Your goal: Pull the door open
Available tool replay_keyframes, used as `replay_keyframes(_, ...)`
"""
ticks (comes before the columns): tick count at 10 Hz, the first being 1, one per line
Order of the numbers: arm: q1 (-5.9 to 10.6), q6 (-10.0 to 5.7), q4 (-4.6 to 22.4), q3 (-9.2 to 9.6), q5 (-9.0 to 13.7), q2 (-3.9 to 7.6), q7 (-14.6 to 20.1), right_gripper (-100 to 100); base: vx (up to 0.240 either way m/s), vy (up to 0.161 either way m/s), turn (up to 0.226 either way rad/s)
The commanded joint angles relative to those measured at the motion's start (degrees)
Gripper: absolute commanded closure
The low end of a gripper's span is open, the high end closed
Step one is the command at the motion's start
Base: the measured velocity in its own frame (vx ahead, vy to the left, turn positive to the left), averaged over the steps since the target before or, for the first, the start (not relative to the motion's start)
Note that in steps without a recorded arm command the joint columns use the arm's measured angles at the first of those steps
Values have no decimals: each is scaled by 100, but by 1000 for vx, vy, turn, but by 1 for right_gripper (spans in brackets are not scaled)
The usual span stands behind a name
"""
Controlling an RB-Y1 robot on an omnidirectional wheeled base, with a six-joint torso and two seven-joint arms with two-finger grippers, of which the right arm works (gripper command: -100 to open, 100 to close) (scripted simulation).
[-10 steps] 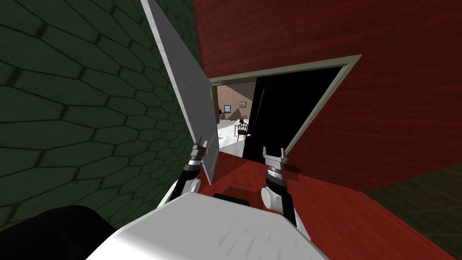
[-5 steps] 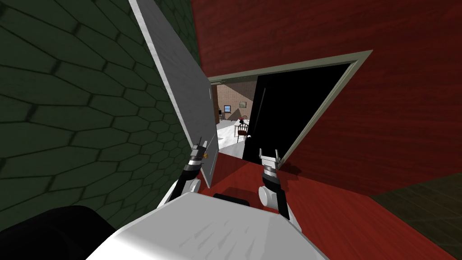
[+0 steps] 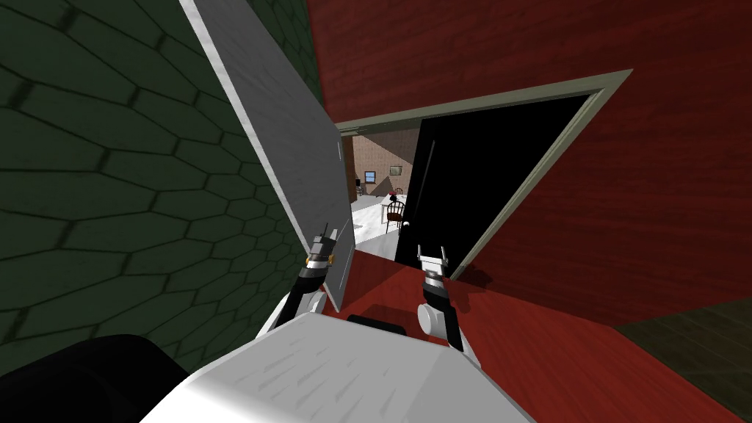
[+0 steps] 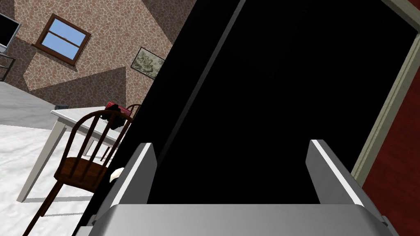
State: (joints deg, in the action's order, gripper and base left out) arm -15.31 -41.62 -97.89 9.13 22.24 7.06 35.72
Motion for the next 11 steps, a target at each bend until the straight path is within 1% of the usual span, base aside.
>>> replay_keyframes(1,71,-24,234,83,108,25,177,-100,92,-8,4)
replay_keyframes(4,230,-85,676,208,318,98,510,-100,91,-1,2)
replay_keyframes(5,230,-85,700,208,318,98,510,-100,82,-1,1)
replay_keyframes(11,548,-206,1628,458,737,236,1173,-100,92,-4,2)
